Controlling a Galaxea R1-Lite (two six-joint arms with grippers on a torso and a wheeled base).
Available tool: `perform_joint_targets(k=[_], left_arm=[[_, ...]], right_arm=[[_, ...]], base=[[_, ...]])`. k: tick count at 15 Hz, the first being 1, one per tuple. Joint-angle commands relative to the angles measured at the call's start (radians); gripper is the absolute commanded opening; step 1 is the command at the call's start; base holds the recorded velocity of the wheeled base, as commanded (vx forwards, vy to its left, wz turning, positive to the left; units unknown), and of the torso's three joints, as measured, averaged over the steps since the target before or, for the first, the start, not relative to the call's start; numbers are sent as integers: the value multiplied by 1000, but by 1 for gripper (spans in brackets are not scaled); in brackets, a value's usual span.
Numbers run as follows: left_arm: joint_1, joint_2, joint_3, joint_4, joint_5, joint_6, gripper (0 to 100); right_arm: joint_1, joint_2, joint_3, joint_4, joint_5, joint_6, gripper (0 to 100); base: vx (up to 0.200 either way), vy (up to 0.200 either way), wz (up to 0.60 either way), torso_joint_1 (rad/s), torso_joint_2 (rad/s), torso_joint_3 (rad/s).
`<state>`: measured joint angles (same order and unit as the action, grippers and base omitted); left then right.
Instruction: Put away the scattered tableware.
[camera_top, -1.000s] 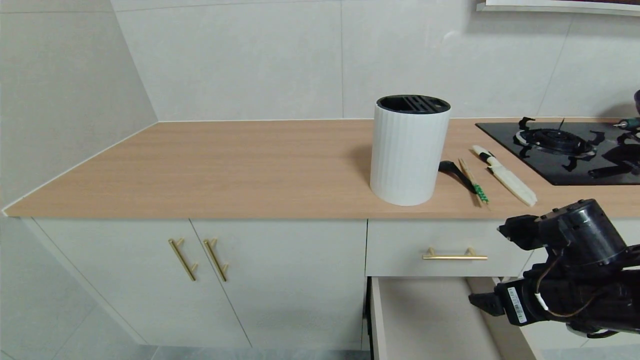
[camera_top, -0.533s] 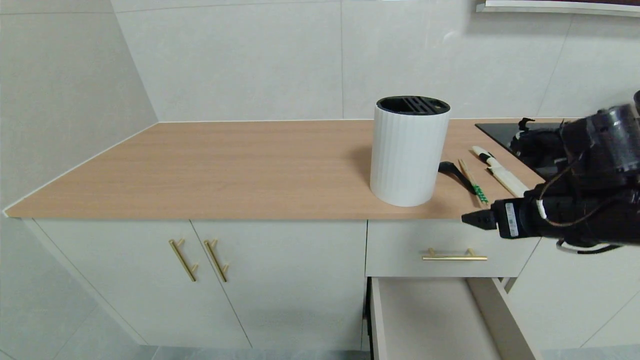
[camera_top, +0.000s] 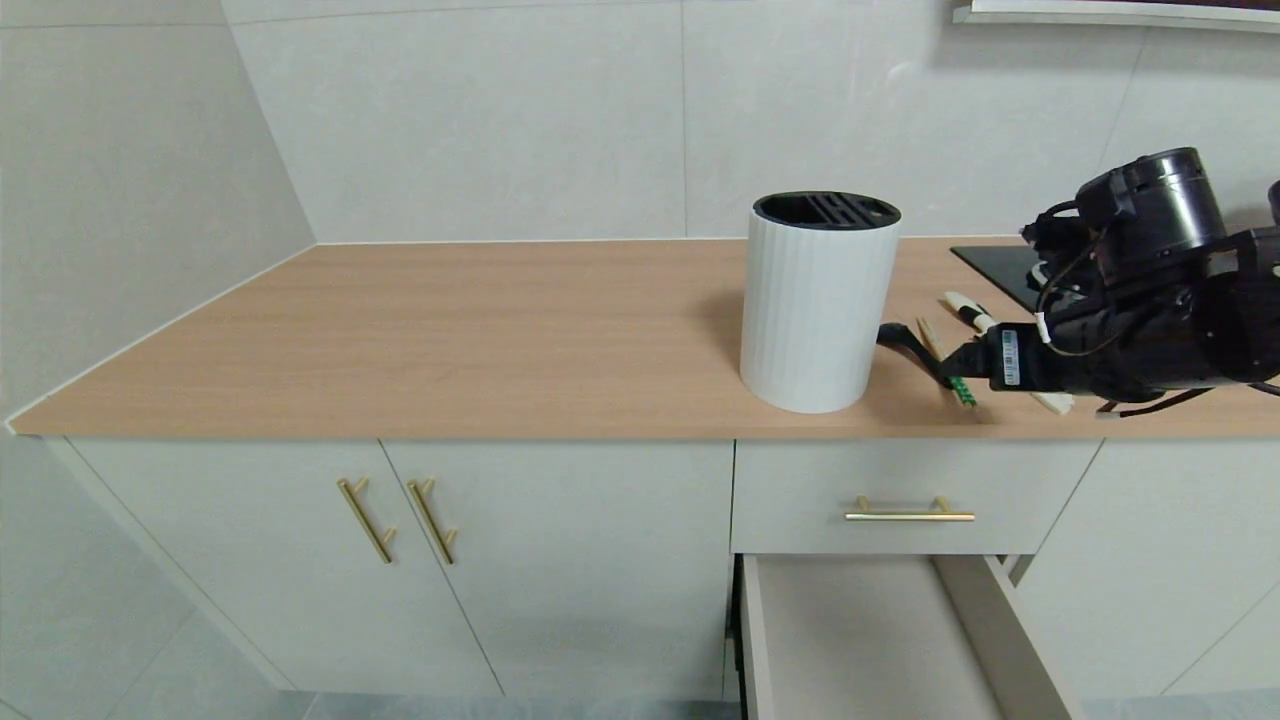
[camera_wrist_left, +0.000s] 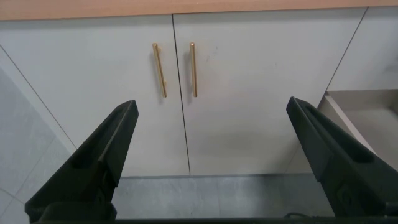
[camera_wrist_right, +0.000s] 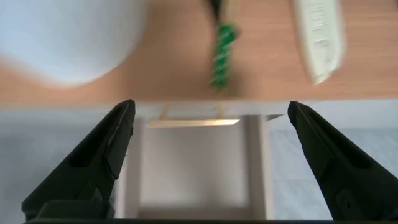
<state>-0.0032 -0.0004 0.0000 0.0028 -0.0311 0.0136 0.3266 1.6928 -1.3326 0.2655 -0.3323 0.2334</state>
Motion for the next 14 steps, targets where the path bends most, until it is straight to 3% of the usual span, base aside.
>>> perform_joint_targets(k=[1, 5, 14], left_arm=[[0, 0, 0, 0, 0, 0, 100], [0, 0, 0, 0, 0, 0, 100], [0, 0, 0, 0, 0, 0, 100]], right_arm=[[-9, 59, -5, -8, -14, 0, 100], [-9, 146, -25, -71, -53, 37, 100], [-17, 212, -50, -74, -59, 61, 100]], base=[[0, 0, 0, 0, 0, 0], [0, 0, 0, 0, 0, 0], [0, 0, 0, 0, 0, 0]])
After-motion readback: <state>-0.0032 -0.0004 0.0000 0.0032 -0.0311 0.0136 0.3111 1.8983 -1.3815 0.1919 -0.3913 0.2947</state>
